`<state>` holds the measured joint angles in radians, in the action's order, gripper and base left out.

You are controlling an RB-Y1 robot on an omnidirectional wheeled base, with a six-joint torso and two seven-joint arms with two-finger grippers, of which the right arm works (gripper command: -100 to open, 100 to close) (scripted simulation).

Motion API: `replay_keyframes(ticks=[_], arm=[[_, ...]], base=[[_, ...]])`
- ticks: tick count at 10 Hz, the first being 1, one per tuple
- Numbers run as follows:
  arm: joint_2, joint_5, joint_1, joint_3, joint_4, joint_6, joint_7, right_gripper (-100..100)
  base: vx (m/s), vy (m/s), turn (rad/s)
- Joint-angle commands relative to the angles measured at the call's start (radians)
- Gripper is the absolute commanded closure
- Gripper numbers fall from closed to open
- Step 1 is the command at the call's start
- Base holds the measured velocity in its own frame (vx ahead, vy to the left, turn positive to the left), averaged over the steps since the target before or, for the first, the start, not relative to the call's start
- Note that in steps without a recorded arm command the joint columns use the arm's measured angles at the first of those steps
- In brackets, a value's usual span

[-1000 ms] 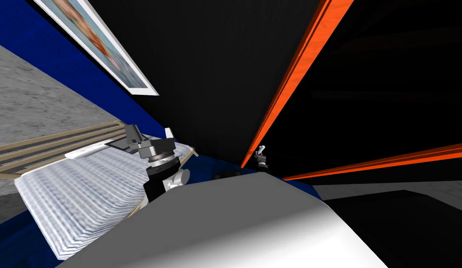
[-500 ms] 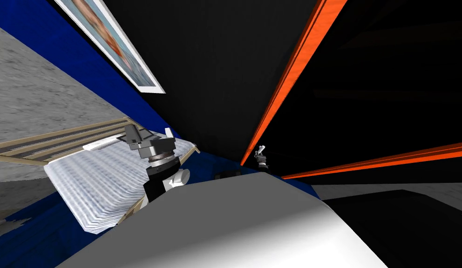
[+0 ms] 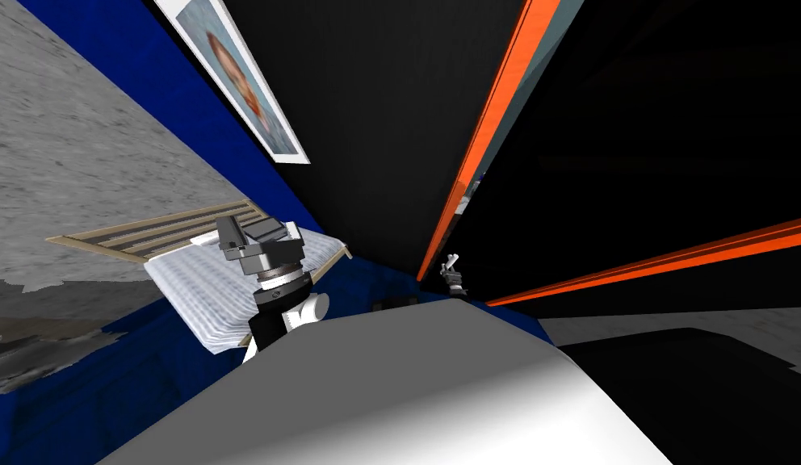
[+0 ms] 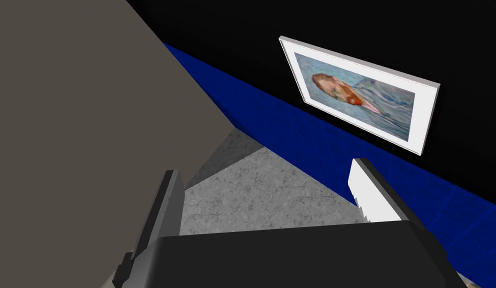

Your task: Pull the door open

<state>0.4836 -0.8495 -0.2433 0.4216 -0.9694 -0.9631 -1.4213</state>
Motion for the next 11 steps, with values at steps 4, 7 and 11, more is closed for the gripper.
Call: replay_keyframes(ticks=[4,7,11], arm=[[0.032,0.023,-0.020,0.045,0.001,-0.034,-0.043,100],[0.064,0.043,-0.036,0.083,0.001,-0.067,-0.080,100],[0.082,0.055,-0.043,0.114,0.012,-0.095,-0.107,100]], base=[[-0.184,-0.033,0.101],[-0.228,-0.008,0.106],[-0.185,-0.027,0.109]])
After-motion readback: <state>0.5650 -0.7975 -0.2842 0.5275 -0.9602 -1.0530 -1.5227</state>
